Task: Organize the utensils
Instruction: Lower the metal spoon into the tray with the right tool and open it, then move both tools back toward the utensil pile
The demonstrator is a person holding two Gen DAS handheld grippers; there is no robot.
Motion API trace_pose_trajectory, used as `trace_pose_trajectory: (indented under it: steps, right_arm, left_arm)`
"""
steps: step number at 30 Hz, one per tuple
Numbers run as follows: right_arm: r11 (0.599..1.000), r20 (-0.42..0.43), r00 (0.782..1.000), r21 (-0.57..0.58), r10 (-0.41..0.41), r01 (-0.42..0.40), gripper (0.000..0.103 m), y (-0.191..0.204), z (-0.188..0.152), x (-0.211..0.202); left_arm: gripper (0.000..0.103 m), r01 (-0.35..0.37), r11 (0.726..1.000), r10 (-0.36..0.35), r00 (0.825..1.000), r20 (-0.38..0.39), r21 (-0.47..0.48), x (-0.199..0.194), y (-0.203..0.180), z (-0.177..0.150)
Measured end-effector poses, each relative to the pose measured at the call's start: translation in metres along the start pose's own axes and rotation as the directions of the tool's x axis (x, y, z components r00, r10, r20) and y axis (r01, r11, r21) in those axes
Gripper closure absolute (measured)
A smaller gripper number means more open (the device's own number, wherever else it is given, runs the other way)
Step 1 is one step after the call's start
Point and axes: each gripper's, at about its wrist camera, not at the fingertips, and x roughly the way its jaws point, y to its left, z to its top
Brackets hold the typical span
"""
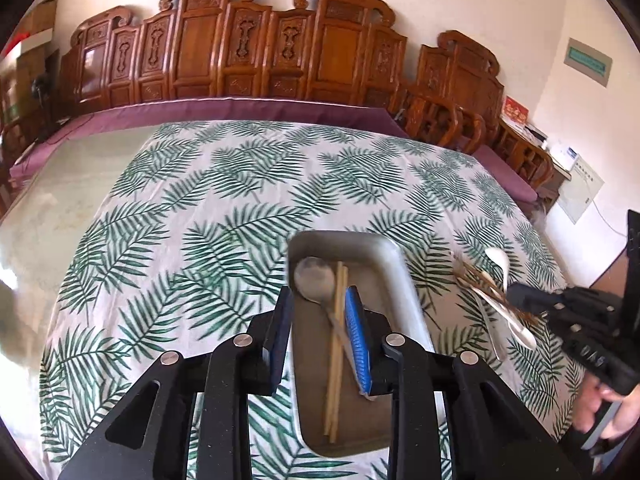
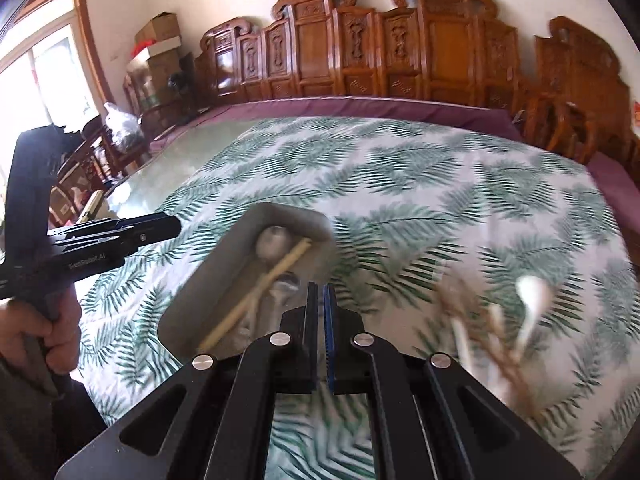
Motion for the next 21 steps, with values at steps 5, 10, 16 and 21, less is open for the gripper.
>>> trace_pose_trajectory:
  steps: [5,10,16,21]
  right_arm:
    - [0.998,0.017,0.998,0.012,-0.058,0.058,0.097,-0.024,-0.019,-0.032]
    - [0.992,0.014,0.992,0.015,-0.124,0.124,0.096,-0.046,-0.043,-0.056]
    - [0.981,-0.005,0.982,0.048,-0.187,0.187,0.093,-0.080,-0.065,-0.069]
    - [0.976,-0.014,0.978,0.067,-0.208,0.208,0.087,-0.100,-0.070,-0.068]
  left_arm:
    - [0.067,0.009,1.000,-0.010,1.000,0.012,0.016,-0.003,-0.016,-0.002]
    - [0.063,0.005,1.000,-0.006,1.000,0.027,0.024,-0.007,-0.027,-0.003]
    - [0.028,-0.027,0.997,0.023,0.998,0.058,0.077,-0.007,-0.050,-0.005]
    - [0.022,-0.002,0.996,-0.003,0.999,0.054,0.087,-0.003,-0.070,-0.010]
